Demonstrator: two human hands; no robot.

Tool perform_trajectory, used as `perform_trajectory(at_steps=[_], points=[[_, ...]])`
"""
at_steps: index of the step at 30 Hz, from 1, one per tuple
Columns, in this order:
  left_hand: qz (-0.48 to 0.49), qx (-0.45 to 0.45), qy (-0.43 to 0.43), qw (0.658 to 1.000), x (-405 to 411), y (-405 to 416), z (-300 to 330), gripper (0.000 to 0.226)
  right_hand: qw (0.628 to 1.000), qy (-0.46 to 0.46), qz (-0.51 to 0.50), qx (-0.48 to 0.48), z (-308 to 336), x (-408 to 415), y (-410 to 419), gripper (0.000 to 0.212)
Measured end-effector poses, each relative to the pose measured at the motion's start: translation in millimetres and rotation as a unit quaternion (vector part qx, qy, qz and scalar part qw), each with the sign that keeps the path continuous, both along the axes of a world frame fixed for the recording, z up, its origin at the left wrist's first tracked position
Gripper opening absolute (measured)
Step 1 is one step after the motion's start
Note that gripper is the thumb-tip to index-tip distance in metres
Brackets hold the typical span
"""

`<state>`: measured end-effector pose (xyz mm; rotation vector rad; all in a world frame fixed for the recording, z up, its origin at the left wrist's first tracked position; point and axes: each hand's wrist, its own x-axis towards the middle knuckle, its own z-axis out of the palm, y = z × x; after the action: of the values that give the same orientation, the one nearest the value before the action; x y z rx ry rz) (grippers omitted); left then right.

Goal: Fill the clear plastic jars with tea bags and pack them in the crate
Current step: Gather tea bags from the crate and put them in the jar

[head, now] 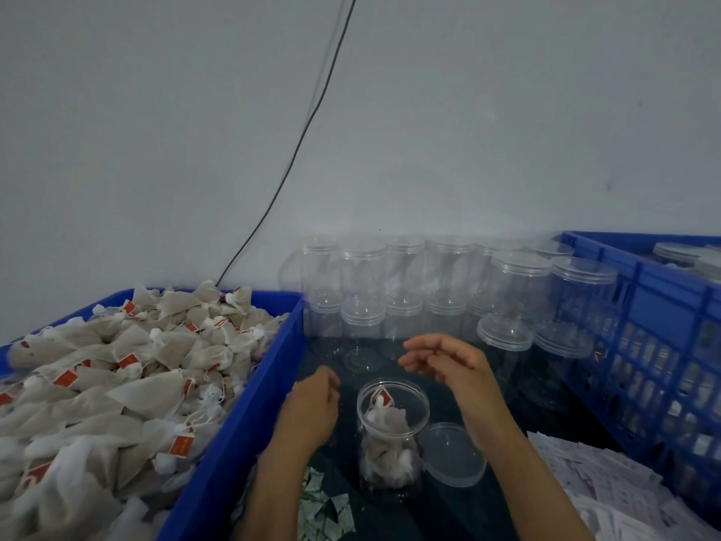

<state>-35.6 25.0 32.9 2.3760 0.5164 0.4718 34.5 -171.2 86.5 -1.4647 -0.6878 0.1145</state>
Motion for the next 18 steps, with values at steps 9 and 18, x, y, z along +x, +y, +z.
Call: perform_trajectory(at_steps=[9, 18], points=[[0.088, 0.103, 0.06, 0.989, -6.4, 0.7, -50.6, 0.025, 0.971, 0.199, -0.134, -0.01, -64.4, 4.1, -28.6, 0.029], [0.136, 0.012, -0.02, 0.99, -9.8, -2.4, -49.1, 0.008, 0.985, 0.111, -0.133, -0.03, -90.5, -8.3, -24.2, 0.039]])
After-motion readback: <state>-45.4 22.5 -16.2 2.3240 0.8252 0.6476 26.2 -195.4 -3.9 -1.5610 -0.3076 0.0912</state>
